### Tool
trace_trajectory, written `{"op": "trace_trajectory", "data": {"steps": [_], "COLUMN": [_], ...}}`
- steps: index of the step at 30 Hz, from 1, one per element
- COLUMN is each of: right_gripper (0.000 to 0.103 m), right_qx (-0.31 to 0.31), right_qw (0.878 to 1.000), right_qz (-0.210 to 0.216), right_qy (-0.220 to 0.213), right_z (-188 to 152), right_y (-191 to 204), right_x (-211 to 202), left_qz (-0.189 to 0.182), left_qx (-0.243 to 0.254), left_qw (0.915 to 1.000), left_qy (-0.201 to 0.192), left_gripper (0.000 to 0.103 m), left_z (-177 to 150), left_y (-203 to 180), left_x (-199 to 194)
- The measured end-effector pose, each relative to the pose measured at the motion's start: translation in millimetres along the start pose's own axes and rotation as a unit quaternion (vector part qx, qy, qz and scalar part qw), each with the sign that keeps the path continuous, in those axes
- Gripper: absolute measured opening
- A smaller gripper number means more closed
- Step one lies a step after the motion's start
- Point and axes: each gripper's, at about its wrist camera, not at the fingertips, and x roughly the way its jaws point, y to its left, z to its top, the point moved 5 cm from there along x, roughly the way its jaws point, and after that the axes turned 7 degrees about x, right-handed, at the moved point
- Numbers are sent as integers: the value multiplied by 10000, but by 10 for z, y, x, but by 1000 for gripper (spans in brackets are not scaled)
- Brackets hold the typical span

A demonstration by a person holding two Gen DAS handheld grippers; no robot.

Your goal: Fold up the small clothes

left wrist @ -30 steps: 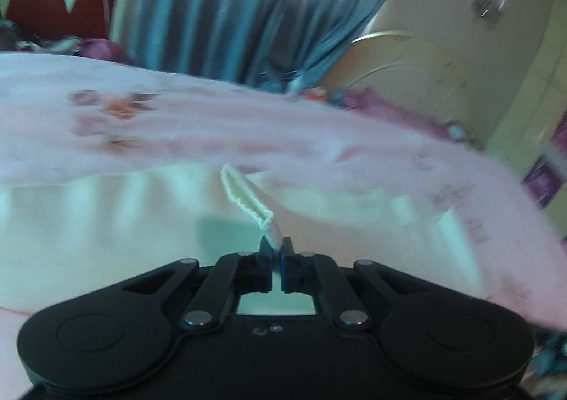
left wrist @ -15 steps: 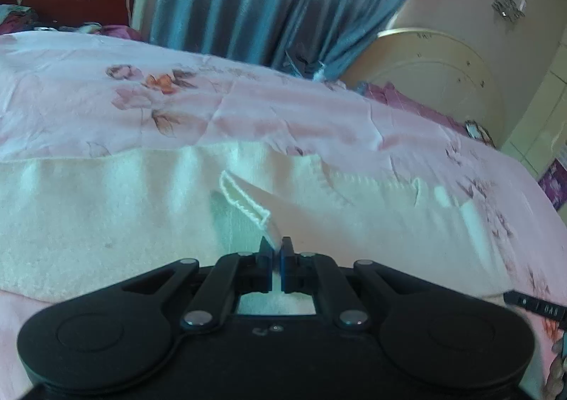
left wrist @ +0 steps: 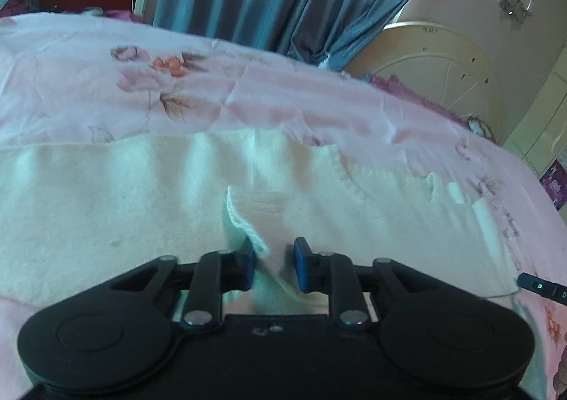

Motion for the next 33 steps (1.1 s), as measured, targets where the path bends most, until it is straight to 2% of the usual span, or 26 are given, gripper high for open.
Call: {"op": "trace_trajectory", "data": {"steps": [1, 5, 8, 11, 13, 16, 19, 22, 24, 26, 30, 31, 33], "right_gripper": [12, 12, 12, 12, 12, 12, 12, 11, 11, 12, 12, 12, 12], "right_qx": [-76, 17, 42, -77, -250, -453, -449, -133, -134, -181, -224, -268, -343], "right_qw": [9998, 9995, 10000, 9997, 9993, 9984, 9990, 9997, 9996, 9997, 9997, 9996, 9988], "right_qz": [-172, -262, -18, 165, 265, 345, -31, -192, -196, -139, -69, -100, -257], "right_qy": [109, 183, -43, -168, -129, 31, 50, 116, 127, -18, -7, 81, 243], "right_z": [-17, 15, 115, 292, 371, 444, 564, 715, 779, 824, 797, 773, 687], "right_y": [-5, -75, -33, 117, 243, 360, 240, 5, -41, -12, 75, 90, 67], "right_x": [88, 97, -7, 120, 293, 567, 776, 948, 965, 857, 802, 853, 949], "left_qz": [51, 128, 199, 184, 148, 105, 339, 868, 885, 967, 716, 634, 545], "left_qx": [0, 4, 113, 356, 673, 804, 795, 712, 385, 280, 538, 664, 831], "left_qw": [10000, 9999, 9992, 9973, 9960, 9960, 9959, 9935, 9951, 9942, 9933, 9932, 9936], "left_qy": [-8, -59, -313, -611, -568, -385, -273, -187, -231, -383, -725, -722, -539], "left_gripper": [9, 10, 17, 22, 23, 23, 24, 26, 26, 24, 37, 45, 48], "left_z": [7, 18, 59, 144, 169, 143, 133, 122, 106, 132, 232, 241, 211], "left_y": [15, 44, -5, -163, -327, -424, -334, -96, 71, 109, -184, -289, -419], "left_x": [22, -1, -148, -202, -118, 55, 121, 90, 16, -116, -199, -151, 6]}}
